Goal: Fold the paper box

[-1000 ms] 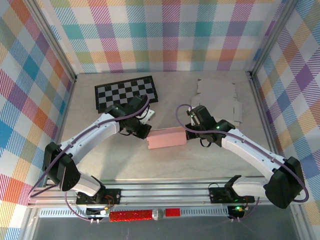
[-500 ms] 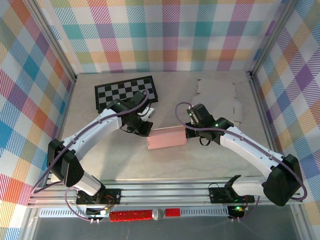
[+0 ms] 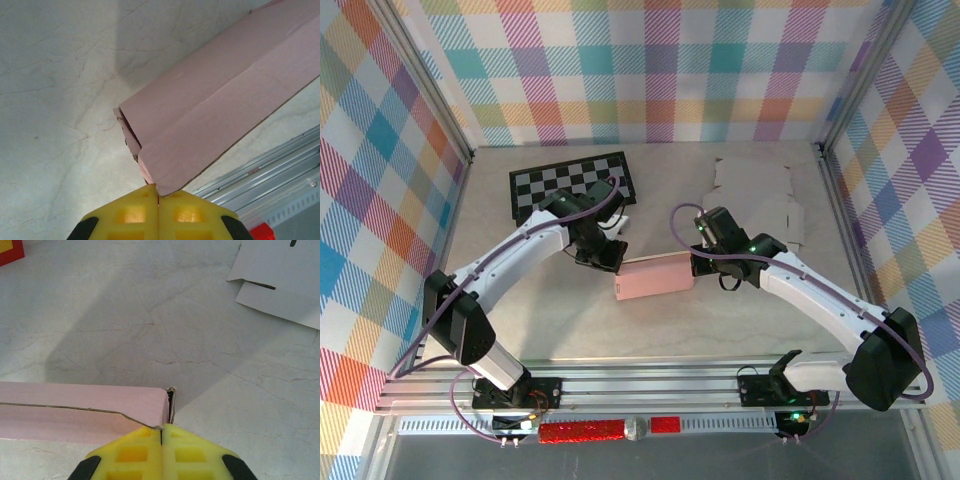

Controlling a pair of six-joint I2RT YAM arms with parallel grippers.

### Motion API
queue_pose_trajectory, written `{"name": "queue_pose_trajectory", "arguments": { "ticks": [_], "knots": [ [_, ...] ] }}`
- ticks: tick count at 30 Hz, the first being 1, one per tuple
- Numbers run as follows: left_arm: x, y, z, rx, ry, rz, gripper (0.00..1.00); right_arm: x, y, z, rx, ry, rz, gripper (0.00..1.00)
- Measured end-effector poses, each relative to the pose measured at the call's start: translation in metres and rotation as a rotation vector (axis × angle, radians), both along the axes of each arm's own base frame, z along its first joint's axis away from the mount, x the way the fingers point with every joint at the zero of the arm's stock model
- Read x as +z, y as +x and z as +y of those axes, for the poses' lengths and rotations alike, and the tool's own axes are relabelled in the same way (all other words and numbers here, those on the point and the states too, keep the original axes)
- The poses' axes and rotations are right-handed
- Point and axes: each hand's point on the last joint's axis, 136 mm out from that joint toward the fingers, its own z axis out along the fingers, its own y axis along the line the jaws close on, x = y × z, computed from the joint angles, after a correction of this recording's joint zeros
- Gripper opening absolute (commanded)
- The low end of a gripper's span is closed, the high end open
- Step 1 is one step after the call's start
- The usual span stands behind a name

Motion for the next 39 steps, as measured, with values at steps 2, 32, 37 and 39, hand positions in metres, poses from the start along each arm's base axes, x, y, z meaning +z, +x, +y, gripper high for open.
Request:
{"name": "queue_pose_trajectory", "arguments": {
  "ticks": [2, 32, 37, 39],
  "knots": [
    [0.0002, 0.0005, -0.0005, 0.01, 0.003, 0.009, 0.0, 0.0001, 0.0003, -0.0004, -0.002, -0.002, -0.001, 0.0],
    [0.0019, 0.0048, -0.0063, 0.108, 0.024, 0.133, 0.0, -0.0004, 0.0051, -0.0017, -0.016, -0.012, 0.021, 0.0],
    [0.0005, 0.0041, -0.006, 0.126, 0.021, 0.153, 0.0, -0.0006, 0.0048, -0.0008, -0.015, -0.005, 0.026, 0.0],
    [0.0005, 0.0039, -0.0069, 0.128, 0.018, 0.158, 0.0, -0.0006, 0.0051, -0.0014, -0.019, -0.003, 0.027, 0.0]
  ]
}}
